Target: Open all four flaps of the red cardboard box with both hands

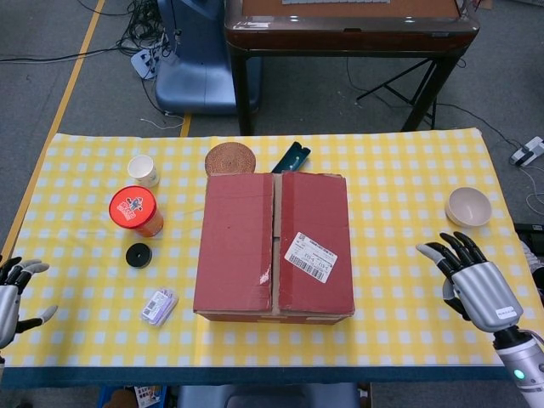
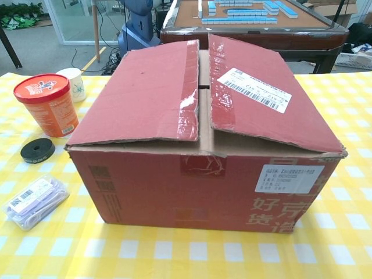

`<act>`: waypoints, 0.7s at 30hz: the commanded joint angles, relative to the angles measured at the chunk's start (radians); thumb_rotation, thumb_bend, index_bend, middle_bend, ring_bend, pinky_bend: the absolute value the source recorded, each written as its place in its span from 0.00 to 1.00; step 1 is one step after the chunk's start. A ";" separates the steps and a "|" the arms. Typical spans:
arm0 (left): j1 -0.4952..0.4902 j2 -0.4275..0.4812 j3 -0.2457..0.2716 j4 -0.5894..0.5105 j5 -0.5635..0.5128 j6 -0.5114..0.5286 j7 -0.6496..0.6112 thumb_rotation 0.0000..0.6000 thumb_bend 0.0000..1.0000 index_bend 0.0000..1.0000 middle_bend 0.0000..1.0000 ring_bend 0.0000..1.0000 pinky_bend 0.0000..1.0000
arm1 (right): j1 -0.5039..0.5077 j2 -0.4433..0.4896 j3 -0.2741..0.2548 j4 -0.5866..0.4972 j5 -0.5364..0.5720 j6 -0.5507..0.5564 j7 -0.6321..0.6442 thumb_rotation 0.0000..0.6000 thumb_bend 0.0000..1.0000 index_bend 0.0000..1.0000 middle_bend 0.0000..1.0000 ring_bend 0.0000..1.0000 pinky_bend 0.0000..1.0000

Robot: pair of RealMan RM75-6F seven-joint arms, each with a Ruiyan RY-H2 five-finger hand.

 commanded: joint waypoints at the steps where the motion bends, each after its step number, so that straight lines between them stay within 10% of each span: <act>1: 0.002 0.000 0.001 -0.001 0.001 0.002 -0.002 1.00 0.17 0.36 0.25 0.13 0.00 | 0.078 0.028 0.037 -0.063 -0.020 -0.076 -0.009 1.00 1.00 0.21 0.25 0.12 0.08; 21: 0.011 0.015 0.004 0.029 0.011 0.011 -0.054 1.00 0.17 0.36 0.25 0.13 0.00 | 0.549 -0.131 0.258 -0.162 0.224 -0.541 -0.195 1.00 1.00 0.36 0.37 0.20 0.11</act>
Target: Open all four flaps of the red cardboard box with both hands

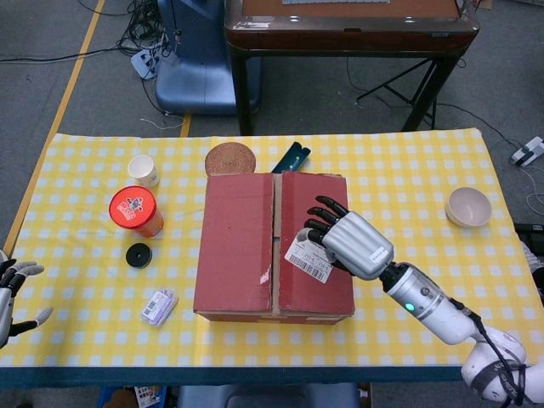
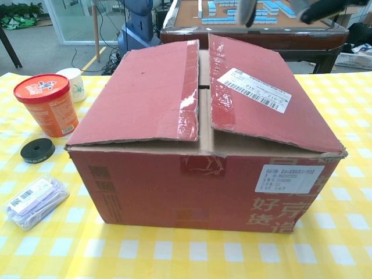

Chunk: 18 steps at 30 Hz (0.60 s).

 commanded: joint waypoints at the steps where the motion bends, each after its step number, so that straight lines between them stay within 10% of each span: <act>1: 0.000 0.002 -0.001 0.007 -0.001 0.000 -0.005 1.00 0.17 0.36 0.25 0.13 0.00 | 0.076 -0.066 0.027 0.016 0.083 -0.085 -0.079 1.00 1.00 0.36 0.38 0.20 0.11; 18: 0.015 -0.003 0.008 0.045 -0.009 -0.001 -0.035 1.00 0.17 0.36 0.25 0.13 0.00 | 0.216 -0.209 0.007 0.124 0.217 -0.166 -0.157 1.00 1.00 0.37 0.38 0.20 0.11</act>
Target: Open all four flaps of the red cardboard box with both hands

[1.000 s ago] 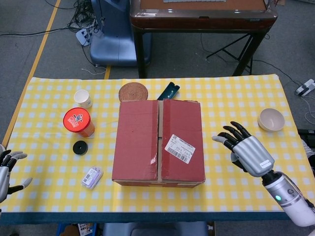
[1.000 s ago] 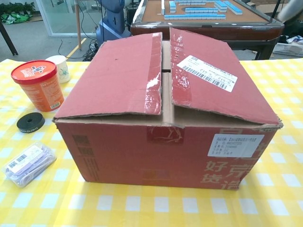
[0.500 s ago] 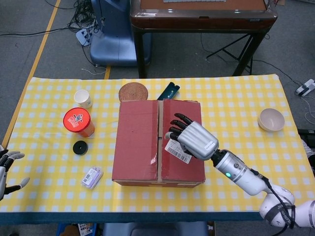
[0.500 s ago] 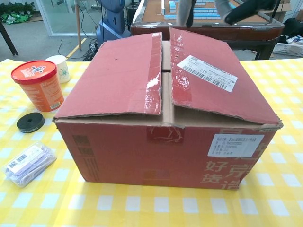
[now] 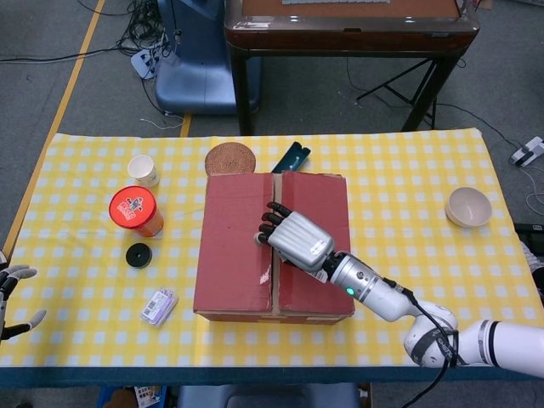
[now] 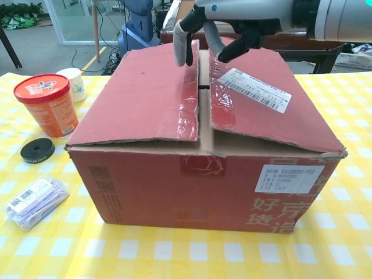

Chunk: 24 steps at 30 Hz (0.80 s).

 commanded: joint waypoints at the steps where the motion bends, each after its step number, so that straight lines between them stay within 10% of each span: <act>1: 0.002 -0.002 0.001 0.006 -0.002 -0.001 -0.005 1.00 0.17 0.37 0.25 0.13 0.00 | 0.008 -0.010 -0.008 0.015 0.008 0.004 -0.004 1.00 1.00 0.37 0.38 0.20 0.11; 24: 0.005 -0.029 0.000 0.056 0.010 0.004 -0.048 1.00 0.17 0.37 0.25 0.13 0.00 | 0.021 -0.006 -0.073 0.038 0.061 0.037 -0.058 1.00 1.00 0.38 0.46 0.22 0.11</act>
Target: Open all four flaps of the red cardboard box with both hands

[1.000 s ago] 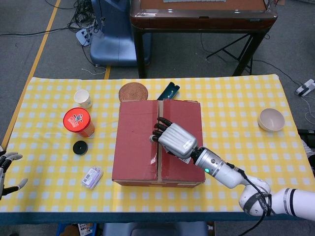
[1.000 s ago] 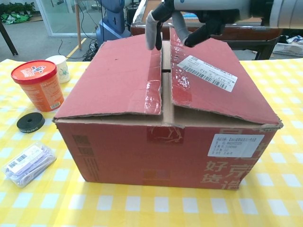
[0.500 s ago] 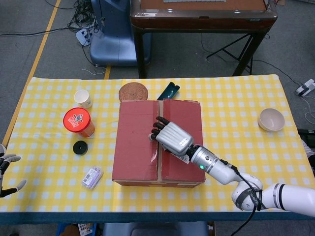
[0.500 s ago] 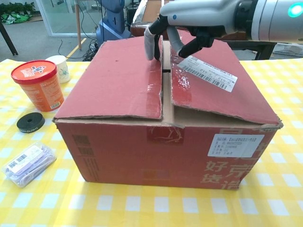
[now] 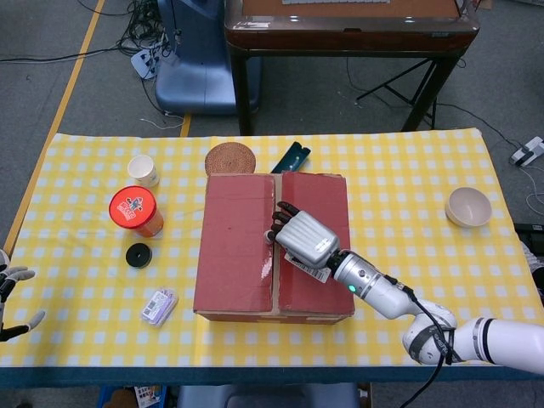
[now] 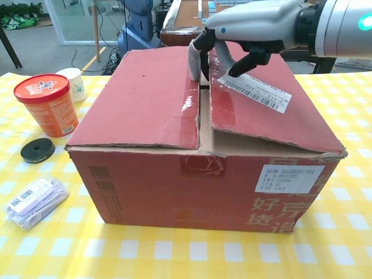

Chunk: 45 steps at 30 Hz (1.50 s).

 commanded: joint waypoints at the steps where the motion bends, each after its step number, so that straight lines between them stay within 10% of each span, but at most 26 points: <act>1: -0.002 -0.002 -0.001 0.002 0.000 -0.002 -0.001 1.00 0.17 0.37 0.25 0.13 0.00 | -0.005 0.008 -0.004 -0.002 0.001 0.011 0.000 1.00 1.00 0.38 0.46 0.22 0.11; 45: -0.052 0.024 -0.028 -0.088 0.027 -0.009 0.087 1.00 0.17 0.37 0.25 0.13 0.00 | -0.320 0.391 -0.035 -0.240 -0.165 0.392 0.090 1.00 1.00 0.39 0.50 0.25 0.11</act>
